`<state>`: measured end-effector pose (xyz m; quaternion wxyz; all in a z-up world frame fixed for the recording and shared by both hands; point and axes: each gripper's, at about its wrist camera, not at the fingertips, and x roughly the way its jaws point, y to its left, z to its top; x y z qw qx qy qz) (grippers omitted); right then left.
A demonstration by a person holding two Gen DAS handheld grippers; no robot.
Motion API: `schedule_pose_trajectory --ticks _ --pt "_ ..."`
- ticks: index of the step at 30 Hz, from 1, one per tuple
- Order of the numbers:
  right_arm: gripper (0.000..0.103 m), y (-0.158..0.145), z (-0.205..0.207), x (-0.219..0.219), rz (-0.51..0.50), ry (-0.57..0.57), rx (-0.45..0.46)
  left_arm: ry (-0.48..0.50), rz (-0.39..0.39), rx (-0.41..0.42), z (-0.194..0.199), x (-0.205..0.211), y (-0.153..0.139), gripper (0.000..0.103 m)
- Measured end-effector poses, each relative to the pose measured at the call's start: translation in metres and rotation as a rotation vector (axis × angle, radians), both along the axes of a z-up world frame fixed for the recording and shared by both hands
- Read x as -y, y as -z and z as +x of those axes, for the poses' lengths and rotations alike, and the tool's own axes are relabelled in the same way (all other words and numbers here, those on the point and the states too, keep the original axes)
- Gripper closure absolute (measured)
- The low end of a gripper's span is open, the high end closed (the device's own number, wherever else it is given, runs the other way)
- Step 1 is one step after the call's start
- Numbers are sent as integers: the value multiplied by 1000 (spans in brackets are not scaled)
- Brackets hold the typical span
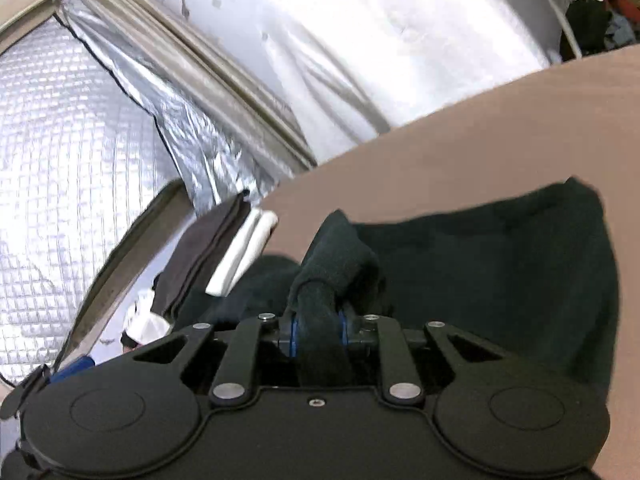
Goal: Fold clothes
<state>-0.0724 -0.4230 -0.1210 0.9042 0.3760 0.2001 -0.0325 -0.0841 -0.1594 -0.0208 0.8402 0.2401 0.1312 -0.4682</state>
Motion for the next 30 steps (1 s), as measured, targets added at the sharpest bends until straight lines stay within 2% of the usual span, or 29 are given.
schedule_pose_trajectory --ticks 1,4,7,9,10,11,12,14,19,30 --pt "81 0 -3 2 13 1 6 8 1 -19 5 8 -2 20" --pt "81 0 -8 5 54 -8 20 45 87 -135 25 46 15 4" --pt "81 0 -7 -1 71 -28 32 51 158 -262 45 80 43 4" --pt "81 2 -10 -1 63 -38 35 -13 177 -319 56 96 67 8" --pt "81 5 -13 1 57 -36 31 -59 173 -332 61 100 74 34" --pt "81 7 -15 2 51 -29 24 -96 173 -346 66 103 79 82" --pt "81 10 -16 4 50 -23 16 -143 178 -359 70 104 83 83" --pt "81 19 -12 9 65 2 1 -206 153 -346 71 101 83 84" --pt "81 26 -19 16 83 68 -6 -275 83 -218 58 86 67 85" --pt "81 24 -24 14 83 68 18 -367 -59 -91 49 53 2 85"
